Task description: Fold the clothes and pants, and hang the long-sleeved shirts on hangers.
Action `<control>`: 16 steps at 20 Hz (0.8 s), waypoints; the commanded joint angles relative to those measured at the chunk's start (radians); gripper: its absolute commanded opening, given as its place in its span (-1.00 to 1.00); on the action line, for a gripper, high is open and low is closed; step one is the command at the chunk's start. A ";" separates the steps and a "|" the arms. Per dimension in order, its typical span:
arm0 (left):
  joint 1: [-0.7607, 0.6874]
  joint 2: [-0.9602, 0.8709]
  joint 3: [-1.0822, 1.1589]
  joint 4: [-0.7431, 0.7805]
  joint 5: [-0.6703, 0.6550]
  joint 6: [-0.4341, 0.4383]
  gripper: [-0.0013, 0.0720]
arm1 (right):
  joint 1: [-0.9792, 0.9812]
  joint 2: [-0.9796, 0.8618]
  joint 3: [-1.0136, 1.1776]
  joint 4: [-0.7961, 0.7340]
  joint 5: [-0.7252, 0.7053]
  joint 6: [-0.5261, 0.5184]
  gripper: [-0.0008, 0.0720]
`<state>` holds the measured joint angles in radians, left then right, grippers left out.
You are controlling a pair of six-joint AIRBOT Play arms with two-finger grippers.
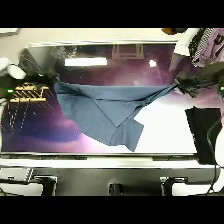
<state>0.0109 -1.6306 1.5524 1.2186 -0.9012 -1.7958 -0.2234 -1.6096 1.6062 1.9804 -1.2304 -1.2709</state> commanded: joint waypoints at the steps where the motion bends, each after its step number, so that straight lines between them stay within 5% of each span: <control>1: -0.035 -0.103 -0.002 -0.071 0.015 0.000 0.03 | 0.035 -0.055 0.000 -0.006 0.048 0.000 -0.91; 2: -0.024 -0.092 -0.002 -0.070 -0.005 0.001 0.60 | 0.035 -0.053 0.001 -0.006 0.050 0.001 -0.91; 3: -0.005 -0.073 -0.002 -0.070 -0.039 0.012 0.69 | 0.034 -0.052 0.000 -0.011 0.042 0.000 -0.91; 9: 0.166 0.182 -0.111 -0.063 -0.400 0.022 0.68 | 0.034 -0.043 0.000 -0.082 -0.076 -0.029 -0.91; 12: 0.139 0.426 -0.454 -0.131 -0.338 -0.076 0.68 | 0.034 -0.038 0.000 -0.080 -0.099 -0.043 -0.91; 16: -0.023 0.703 -0.917 -0.435 -0.137 -0.243 0.68 | 0.034 -0.037 0.001 -0.079 -0.116 -0.042 -0.91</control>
<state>0.0772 -1.1095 0.9226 0.9817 -1.1584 -1.9228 -0.1902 -1.6482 1.6062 1.9034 -1.3254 -1.3083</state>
